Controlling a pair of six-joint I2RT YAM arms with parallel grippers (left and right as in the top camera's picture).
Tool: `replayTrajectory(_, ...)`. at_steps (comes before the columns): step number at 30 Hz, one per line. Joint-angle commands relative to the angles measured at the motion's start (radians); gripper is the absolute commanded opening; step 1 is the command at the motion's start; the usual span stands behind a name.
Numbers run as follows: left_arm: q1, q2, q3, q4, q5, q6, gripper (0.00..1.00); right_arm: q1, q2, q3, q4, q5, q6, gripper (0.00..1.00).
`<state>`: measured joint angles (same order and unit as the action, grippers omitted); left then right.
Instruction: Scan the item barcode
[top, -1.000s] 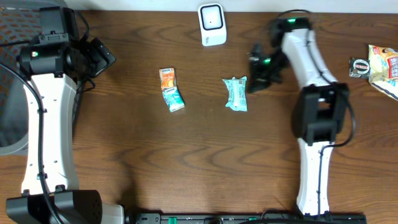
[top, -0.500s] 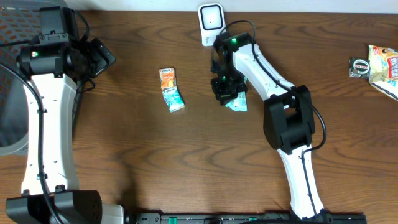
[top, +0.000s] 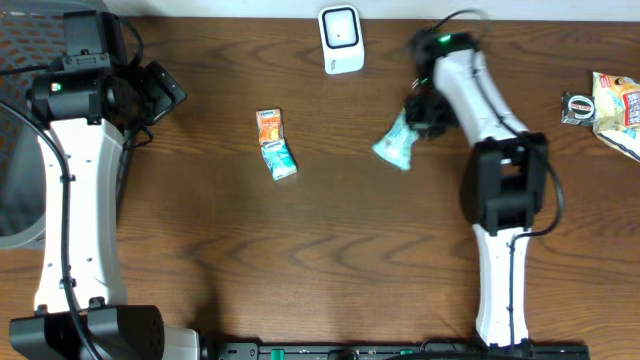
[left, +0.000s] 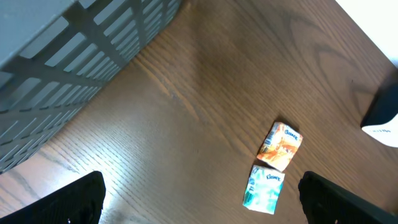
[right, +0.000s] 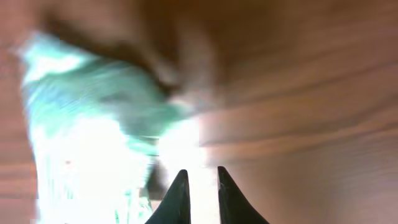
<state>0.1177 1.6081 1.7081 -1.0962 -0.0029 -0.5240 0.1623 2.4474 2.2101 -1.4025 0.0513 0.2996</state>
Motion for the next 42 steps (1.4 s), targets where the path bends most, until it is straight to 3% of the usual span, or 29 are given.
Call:
replayTrajectory(1,0.003,-0.006,0.002,-0.002,-0.006,-0.005,0.98,-0.058,0.002,0.077,-0.008,-0.200,-0.084,0.13)
replayTrajectory(3,0.003,-0.006,0.002,-0.002,-0.006,-0.005,0.98,-0.076,0.002,0.085,-0.005,-0.322,-0.139,0.22)
replayTrajectory(5,0.003,-0.006,0.002,-0.002,-0.006,-0.005,0.97,-0.088,0.002,0.084,-0.005,-0.386,-0.172,0.40)
replayTrajectory(7,0.003,-0.006,0.002,-0.002,-0.006,-0.005,0.98,-0.095,0.002,0.084,-0.012,-0.395,-0.179,0.53)
replayTrajectory(10,0.003,-0.006,0.002,-0.002,-0.006,-0.005,0.98,-0.098,0.003,0.084,-0.027,-0.395,-0.182,0.81)
replayTrajectory(12,0.003,-0.006,0.002,-0.002,-0.006,-0.005,0.98,-0.097,0.003,0.075,-0.027,-0.405,-0.187,0.89)
replayTrajectory(17,0.003,-0.006,0.002,-0.002,-0.006,-0.005,0.98,-0.094,0.003,0.009,0.021,-0.457,-0.210,0.91)
replayTrajectory(19,0.003,-0.006,0.002,-0.002,-0.006,-0.005,0.98,-0.095,0.003,-0.034,0.055,-0.481,-0.207,0.88)
replayTrajectory(24,0.003,-0.006,0.002,-0.002,-0.006,-0.005,0.98,-0.105,0.003,-0.166,0.174,-0.563,-0.184,0.66)
replayTrajectory(30,0.003,-0.006,0.002,-0.002,-0.006,-0.005,0.98,-0.104,0.003,-0.278,0.311,-0.636,-0.161,0.52)
replayTrajectory(31,0.003,-0.006,0.002,-0.003,-0.006,-0.005,0.98,-0.101,0.003,-0.291,0.320,-0.628,-0.154,0.45)
replayTrajectory(34,0.003,-0.006,0.002,-0.002,-0.006,-0.005,0.98,-0.092,0.003,-0.334,0.372,-0.626,-0.150,0.08)
replayTrajectory(35,0.003,-0.006,0.002,-0.002,-0.006,-0.005,0.98,-0.092,0.003,-0.333,0.371,-0.626,-0.142,0.01)
replayTrajectory(42,0.003,-0.006,0.002,-0.002,-0.006,-0.005,0.98,-0.103,-0.032,-0.240,0.303,-0.715,-0.159,0.01)
